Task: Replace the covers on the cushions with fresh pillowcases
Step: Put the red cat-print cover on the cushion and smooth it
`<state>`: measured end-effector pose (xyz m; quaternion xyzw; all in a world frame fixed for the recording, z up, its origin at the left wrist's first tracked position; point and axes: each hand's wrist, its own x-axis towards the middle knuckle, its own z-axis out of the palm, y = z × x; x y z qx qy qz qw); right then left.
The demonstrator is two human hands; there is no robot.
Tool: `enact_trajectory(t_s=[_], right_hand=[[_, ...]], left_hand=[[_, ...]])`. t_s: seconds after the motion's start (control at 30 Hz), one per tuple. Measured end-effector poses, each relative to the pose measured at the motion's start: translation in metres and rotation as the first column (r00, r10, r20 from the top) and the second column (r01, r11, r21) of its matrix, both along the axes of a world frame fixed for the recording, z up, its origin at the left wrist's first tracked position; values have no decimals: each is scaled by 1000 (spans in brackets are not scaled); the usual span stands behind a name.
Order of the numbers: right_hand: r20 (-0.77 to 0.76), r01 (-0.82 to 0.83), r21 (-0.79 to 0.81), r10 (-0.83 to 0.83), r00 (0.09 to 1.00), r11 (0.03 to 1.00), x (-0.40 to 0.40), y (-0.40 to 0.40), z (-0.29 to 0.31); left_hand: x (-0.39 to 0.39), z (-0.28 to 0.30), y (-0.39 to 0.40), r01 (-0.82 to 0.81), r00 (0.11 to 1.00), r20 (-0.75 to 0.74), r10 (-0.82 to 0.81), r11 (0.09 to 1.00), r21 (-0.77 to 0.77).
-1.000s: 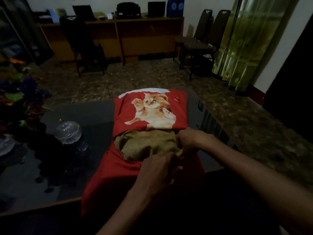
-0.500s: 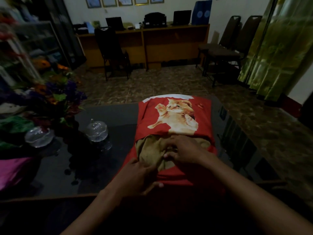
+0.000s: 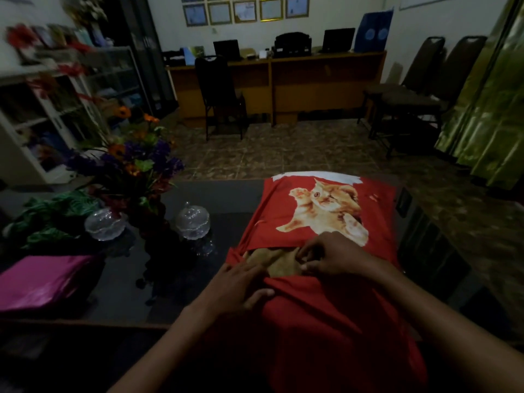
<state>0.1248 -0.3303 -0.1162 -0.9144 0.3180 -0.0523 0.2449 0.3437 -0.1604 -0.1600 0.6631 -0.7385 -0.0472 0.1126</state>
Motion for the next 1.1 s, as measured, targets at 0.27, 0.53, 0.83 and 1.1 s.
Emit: enact_trajectory(t_s=[0.27,0.53,0.83,1.1], right_hand=[[-95,-60,-143,47,994,988,8,4,-25],[-88,37,-221,-58,994,975,-14,25,-54],[120,26,-256,5,993,966,-17,53,-55],[326,277,-125,-224,918,953,-5,37,-37]], left_hand=[[0,-28,-5,-133,991,-40,129,983,-122],[-4,-57,-28,-241,957,-196,215,963,-123],[-6,-56,56,-692,574,-535,619,717,87],[1,-38,57,-643,404,-607,684,684,344]])
